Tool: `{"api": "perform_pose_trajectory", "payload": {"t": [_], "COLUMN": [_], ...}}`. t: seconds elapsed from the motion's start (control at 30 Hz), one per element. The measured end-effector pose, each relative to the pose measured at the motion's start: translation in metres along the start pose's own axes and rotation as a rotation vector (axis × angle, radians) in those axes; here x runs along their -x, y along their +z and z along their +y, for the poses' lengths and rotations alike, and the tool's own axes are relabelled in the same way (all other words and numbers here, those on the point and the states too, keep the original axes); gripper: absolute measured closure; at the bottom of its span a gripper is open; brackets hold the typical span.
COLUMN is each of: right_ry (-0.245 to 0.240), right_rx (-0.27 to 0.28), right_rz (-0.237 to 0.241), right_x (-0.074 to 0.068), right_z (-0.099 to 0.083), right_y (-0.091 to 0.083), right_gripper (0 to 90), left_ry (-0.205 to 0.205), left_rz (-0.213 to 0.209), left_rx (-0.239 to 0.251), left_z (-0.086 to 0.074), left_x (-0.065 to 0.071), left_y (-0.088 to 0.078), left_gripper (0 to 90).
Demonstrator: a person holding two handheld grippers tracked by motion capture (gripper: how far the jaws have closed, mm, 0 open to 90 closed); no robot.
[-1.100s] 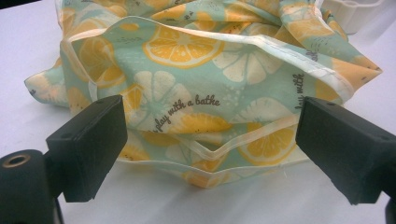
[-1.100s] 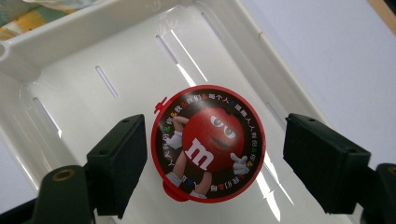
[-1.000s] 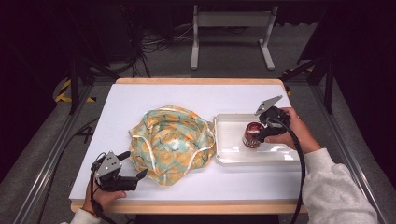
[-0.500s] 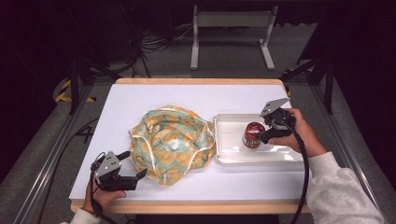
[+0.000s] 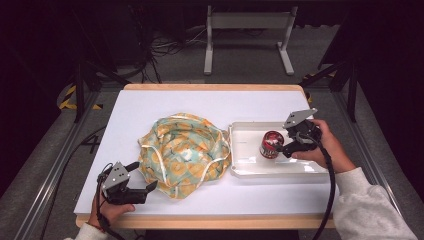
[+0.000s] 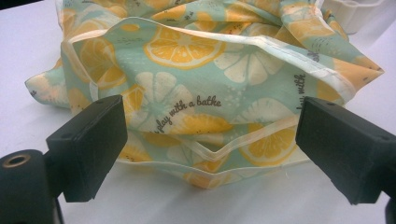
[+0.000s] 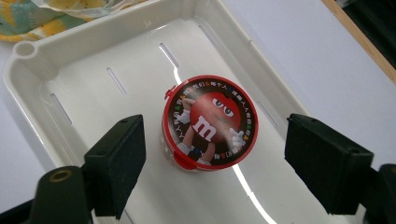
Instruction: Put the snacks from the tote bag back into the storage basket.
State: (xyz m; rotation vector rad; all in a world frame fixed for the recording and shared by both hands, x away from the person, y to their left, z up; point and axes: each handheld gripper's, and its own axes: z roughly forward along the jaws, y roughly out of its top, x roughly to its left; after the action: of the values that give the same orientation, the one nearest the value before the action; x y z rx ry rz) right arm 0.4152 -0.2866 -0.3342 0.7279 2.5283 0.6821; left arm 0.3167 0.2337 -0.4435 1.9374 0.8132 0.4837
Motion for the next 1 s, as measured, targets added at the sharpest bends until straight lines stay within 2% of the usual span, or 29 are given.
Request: {"api": "perform_pose_trajectory", "payload": {"t": [0.53,0.7,1.0], "right_ry": [0.014,0.038,0.044], "right_rx": [0.023,0.039,0.075], "right_rz": [-0.033,-0.017,-0.024], "right_x": [-0.003,-0.005,-0.012], "right_z": [-0.026,-0.037,-0.056], "right_y": [-0.005,-0.004,-0.007], "right_gripper": [20.3,20.2,19.9], "left_ry": [0.014,0.013,0.010], "left_rz": [0.012,0.013,0.008], "left_rx": [-0.004,-0.005,-0.001], "left_z": [0.001,0.001,0.001], "left_x": [0.000,0.000,0.000], "left_y": [-0.001,0.000,0.000], "left_gripper": [9.7,9.7,9.7]}}
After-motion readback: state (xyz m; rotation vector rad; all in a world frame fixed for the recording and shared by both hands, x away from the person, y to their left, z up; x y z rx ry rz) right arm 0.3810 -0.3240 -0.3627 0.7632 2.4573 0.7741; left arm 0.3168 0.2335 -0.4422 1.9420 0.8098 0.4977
